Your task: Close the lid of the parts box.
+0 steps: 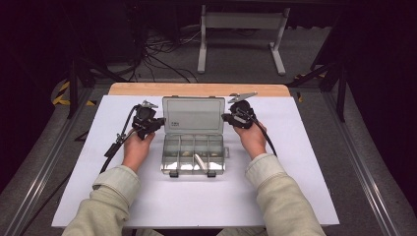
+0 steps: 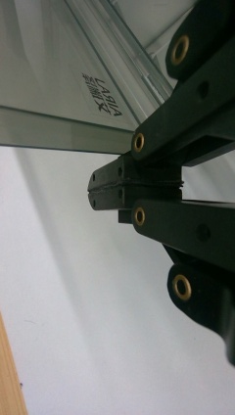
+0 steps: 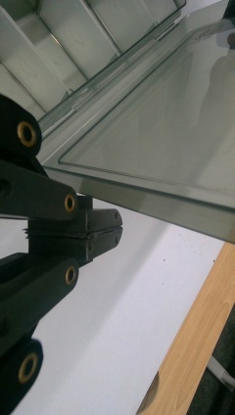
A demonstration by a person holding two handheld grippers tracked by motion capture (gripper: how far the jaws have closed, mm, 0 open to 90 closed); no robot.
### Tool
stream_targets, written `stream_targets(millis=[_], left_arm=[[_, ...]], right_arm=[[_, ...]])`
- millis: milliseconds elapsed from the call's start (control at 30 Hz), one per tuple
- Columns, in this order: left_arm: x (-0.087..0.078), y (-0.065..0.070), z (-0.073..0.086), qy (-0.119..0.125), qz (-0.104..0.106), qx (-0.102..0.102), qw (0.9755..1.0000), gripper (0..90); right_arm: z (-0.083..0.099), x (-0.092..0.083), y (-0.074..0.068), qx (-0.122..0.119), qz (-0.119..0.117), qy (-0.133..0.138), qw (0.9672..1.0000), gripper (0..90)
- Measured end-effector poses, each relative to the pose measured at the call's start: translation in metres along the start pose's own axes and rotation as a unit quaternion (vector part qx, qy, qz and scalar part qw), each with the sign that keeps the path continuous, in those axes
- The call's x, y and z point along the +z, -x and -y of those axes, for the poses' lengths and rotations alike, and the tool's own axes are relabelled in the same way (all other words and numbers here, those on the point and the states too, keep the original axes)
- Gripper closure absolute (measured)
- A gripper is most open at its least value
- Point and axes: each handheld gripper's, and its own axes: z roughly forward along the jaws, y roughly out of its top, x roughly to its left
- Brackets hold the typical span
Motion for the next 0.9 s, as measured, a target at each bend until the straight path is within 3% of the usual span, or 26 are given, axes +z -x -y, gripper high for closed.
stream_targets(millis=[167,900], left_arm=[[-0.003,0.002,-0.001,0.005,0.005,-0.006,1.0,89.8],[-0.025,0.009,-0.002,0.043,0.022,0.01,0.9988,89.8]], right_arm=[[-0.001,-0.004,-0.001,-0.006,-0.002,0.006,1.0,90.0],[-0.007,-0.029,-0.014,-0.032,-0.031,0.03,0.9986,90.0]])
